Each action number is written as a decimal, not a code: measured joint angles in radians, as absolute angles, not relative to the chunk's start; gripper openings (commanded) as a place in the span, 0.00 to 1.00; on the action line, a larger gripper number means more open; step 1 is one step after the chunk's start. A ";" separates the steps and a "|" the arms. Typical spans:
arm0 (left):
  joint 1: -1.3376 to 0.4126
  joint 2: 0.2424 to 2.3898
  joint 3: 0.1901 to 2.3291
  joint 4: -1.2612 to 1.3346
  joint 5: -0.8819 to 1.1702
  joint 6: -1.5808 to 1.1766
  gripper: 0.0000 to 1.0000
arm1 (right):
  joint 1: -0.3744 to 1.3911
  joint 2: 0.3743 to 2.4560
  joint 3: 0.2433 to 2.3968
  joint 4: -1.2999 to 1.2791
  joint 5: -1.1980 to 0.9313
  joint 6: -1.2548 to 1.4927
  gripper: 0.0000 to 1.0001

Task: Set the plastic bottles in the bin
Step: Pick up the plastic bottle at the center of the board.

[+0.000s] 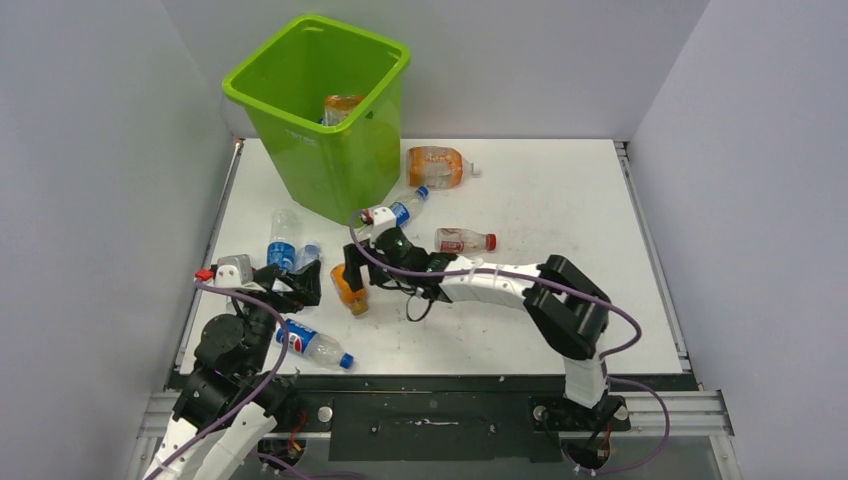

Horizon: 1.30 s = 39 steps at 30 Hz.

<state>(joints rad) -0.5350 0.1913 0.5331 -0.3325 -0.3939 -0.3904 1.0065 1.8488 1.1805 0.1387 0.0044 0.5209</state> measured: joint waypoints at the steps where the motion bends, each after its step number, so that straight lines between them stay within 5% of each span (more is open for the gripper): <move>1: -0.535 0.187 0.533 -0.332 -0.401 -0.393 0.98 | 1.007 1.891 1.248 0.116 -0.009 0.511 0.90; 8: -0.535 0.202 0.533 -0.334 -0.417 -0.407 0.97 | 1.002 2.060 1.507 -0.074 -0.033 0.459 0.90; 27: -0.529 0.202 0.533 -0.333 -0.417 -0.408 0.97 | 0.999 2.258 1.705 -0.222 -0.080 0.420 0.96; 33: -0.528 0.202 0.533 -0.334 -0.417 -0.407 0.97 | 0.990 2.263 1.692 -0.196 -0.105 0.419 0.64; 39: -0.529 0.200 0.533 -0.333 -0.410 -0.406 0.97 | 0.986 2.102 1.415 -0.031 -0.105 0.452 0.55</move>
